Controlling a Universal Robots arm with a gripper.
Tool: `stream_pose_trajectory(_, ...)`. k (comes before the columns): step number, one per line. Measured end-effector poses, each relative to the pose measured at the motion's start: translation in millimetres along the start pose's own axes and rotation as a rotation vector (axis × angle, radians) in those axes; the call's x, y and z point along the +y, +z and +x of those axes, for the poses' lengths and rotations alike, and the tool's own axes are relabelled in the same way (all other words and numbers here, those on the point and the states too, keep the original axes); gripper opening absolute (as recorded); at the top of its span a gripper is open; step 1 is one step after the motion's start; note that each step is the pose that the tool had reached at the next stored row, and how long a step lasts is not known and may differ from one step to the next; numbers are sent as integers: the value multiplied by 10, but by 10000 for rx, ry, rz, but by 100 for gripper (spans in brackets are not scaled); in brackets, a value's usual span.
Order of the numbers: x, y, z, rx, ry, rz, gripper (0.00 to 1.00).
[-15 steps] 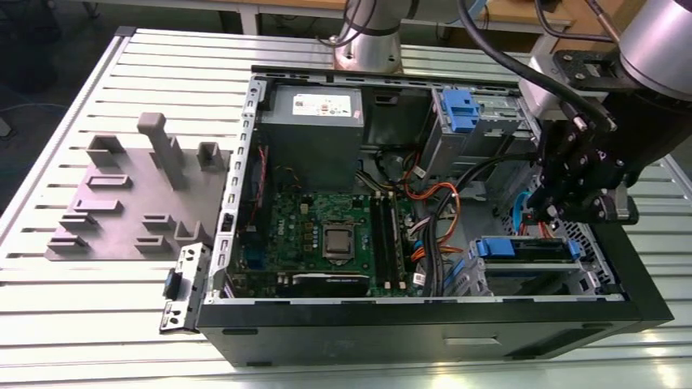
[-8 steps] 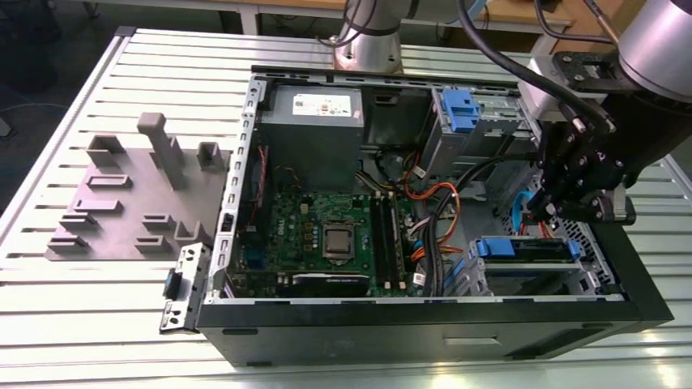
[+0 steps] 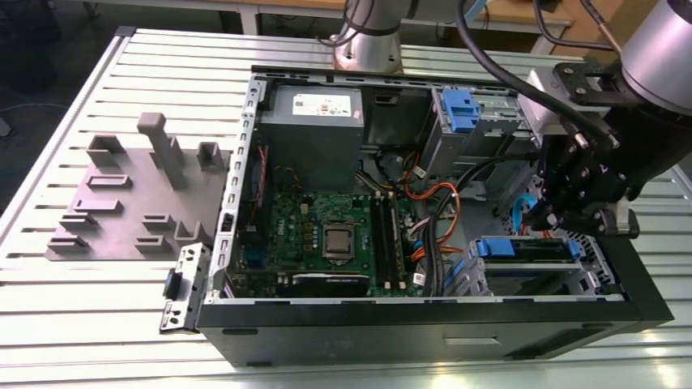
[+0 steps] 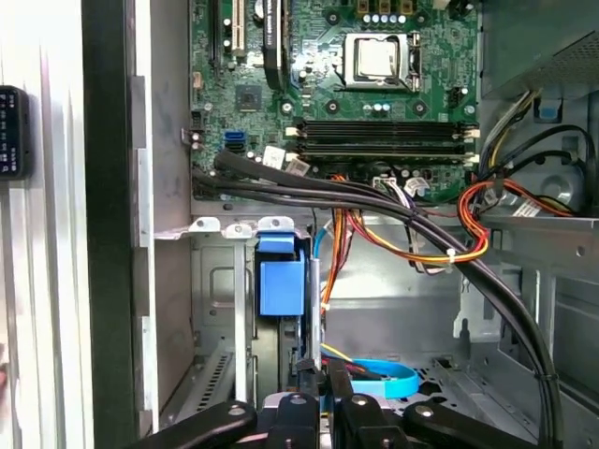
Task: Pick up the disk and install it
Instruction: 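Insert the second disk wire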
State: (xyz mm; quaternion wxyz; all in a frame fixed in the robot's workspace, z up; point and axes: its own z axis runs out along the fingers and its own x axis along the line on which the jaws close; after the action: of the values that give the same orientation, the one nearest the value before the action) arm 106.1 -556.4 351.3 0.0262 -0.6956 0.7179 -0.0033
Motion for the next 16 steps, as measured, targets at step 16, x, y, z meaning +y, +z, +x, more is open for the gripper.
stream_pose_trajectory(16,33,78,168,-566,-292,267,16)
